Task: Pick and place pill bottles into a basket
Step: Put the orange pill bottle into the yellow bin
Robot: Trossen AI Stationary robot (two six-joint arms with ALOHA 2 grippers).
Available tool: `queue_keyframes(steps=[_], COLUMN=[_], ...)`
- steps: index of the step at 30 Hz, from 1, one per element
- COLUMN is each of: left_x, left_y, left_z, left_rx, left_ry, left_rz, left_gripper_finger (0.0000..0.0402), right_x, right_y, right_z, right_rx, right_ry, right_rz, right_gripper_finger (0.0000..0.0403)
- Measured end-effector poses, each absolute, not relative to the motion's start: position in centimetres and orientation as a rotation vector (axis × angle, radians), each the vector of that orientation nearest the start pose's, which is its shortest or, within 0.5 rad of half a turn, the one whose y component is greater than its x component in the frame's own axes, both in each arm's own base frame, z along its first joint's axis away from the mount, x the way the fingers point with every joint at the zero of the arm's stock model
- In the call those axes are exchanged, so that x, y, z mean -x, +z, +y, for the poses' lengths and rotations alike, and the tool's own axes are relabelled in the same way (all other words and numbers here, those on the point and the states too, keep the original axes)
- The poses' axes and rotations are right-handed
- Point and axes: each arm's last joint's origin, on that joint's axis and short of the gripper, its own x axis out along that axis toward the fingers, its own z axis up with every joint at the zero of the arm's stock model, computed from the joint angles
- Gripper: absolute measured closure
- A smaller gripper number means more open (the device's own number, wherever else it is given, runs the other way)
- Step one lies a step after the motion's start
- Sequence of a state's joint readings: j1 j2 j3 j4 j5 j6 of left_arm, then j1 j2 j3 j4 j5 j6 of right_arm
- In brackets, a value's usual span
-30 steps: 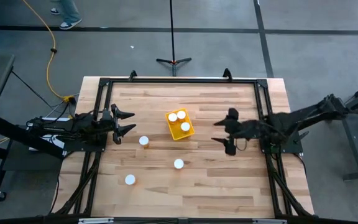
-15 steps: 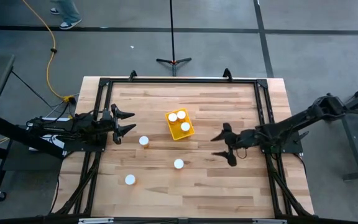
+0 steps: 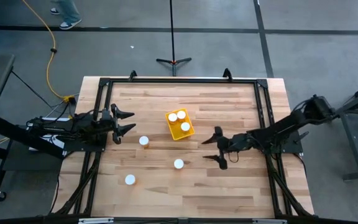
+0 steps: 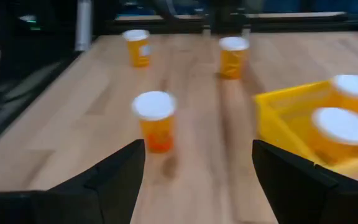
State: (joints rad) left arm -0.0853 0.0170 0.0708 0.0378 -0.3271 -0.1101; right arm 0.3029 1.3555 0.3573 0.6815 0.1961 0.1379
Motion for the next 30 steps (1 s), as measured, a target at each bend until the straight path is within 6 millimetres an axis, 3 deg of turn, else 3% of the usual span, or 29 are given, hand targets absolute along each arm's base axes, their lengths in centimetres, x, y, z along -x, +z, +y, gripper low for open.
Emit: queue_keyframes(steps=[6, 10, 15, 21, 30], left_x=[-9.3, -9.3, -9.3, -9.3, -9.3], left_y=[19.1, 19.1, 19.1, 19.1, 19.1], left_z=[0.1, 0.1, 0.1, 0.1, 0.1], left_rx=[0.130, 0.131, 0.131, 0.131, 0.131], left_ry=[0.236, 0.235, 0.236, 0.236, 0.236], left_rz=[-0.111, -0.116, -0.115, -0.115, -0.115], left_gripper_finger=[0.0110, 0.0110, 0.0110, 0.0110, 0.0110], right_x=[-23.2, -23.1, -24.2, -27.3, -29.9], right_y=[14.5, 13.6, 12.1, 10.9, 10.0], right_z=[9.0, 11.1, 12.6, 13.1, 11.6], right_rx=[-0.117, -0.090, 0.018, 0.027, -0.076], right_ry=[0.116, 0.128, 0.086, 0.079, 0.021], right_rz=[0.271, 0.270, 0.317, 0.344, 0.363], right_gripper_finger=[0.0116, 0.0116, 0.0116, 0.0116, 0.0116])
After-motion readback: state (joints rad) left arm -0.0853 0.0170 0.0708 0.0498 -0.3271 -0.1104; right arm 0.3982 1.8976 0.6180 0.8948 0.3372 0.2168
